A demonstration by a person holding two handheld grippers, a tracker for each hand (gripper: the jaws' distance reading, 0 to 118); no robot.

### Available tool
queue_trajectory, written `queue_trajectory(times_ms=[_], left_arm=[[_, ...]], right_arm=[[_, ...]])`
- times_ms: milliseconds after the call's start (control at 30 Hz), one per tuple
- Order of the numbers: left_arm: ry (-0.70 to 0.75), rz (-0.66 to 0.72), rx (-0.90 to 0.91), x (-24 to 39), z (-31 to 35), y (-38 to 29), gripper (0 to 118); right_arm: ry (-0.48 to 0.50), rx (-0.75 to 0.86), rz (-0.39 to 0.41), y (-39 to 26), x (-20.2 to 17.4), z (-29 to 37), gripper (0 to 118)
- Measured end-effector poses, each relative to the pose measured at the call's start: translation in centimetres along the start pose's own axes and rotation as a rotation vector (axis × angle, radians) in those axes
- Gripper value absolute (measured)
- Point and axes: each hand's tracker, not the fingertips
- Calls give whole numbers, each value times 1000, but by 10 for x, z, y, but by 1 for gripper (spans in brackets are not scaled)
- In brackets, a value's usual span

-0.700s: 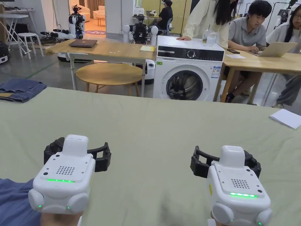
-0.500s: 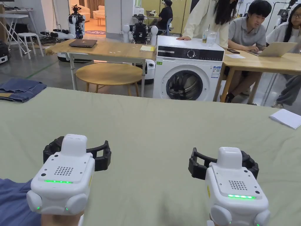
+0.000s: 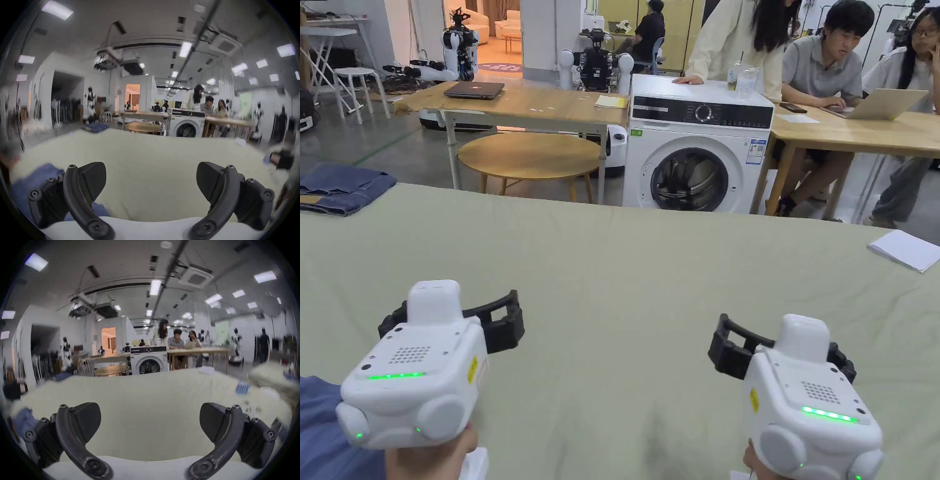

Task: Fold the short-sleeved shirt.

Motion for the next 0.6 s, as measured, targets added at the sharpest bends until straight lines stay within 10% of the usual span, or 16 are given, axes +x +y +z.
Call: queue_trajectory(times_ms=[133,200,267,433,600], left_arm=[[-68,321,-5,-28,0,2,111],[-2,227,18,-20,4,4,111],[48,-47,20,1,5,8,111],[139,-890,92,56,5,-12,111],[184,-1319,140,65,3,-37,111]], right_arm=[[28,-10,-352,7,25,-2,118],[30,14,-360,10,26,-1,118],[-13,14,-105,17,11,-5,118],[-81,199,993,-6,-46,-6,118],[-84,368,1569,-40,-50,-6,118]])
